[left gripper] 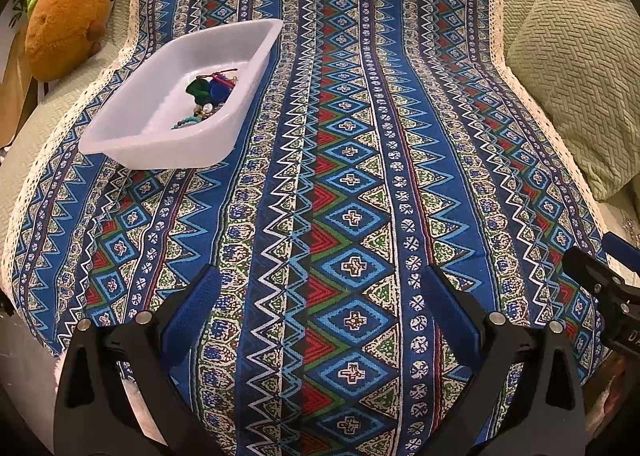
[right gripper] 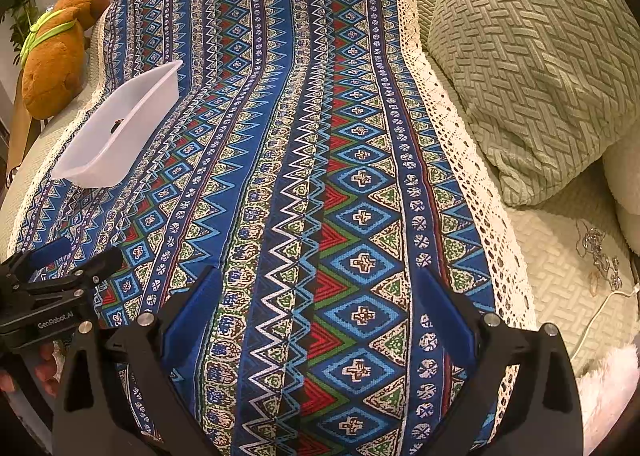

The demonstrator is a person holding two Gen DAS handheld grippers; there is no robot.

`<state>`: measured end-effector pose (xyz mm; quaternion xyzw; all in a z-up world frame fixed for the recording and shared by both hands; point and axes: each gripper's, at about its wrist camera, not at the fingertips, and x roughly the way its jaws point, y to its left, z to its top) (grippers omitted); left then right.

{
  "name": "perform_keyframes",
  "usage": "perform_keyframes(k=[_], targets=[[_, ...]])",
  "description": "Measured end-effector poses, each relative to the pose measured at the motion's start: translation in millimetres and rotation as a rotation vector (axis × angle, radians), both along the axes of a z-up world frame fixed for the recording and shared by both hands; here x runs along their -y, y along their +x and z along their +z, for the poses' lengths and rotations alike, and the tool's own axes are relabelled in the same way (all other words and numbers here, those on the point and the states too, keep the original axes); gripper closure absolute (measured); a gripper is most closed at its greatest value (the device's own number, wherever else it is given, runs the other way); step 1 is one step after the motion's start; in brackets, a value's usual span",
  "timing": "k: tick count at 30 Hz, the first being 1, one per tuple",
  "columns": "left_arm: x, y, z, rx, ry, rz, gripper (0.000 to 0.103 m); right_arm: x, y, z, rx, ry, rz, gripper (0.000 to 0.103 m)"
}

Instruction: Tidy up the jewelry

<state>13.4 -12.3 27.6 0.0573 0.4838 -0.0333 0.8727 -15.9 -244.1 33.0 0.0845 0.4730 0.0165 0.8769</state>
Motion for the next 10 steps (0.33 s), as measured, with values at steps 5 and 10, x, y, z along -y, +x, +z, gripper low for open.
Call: perform_keyframes(k=[5,10], targets=[[0.7,1.0,-2.8,-0.031,-0.019,0.004,0.005,-0.2,0.0,-0.2,0.000,0.000,0.000,0.007],[2.2,1.3,-1.9,-0.024,-0.004,0.005,0.005,-1.3,-0.1,-1.4,-0.001,0.003,-0.001,0.007]])
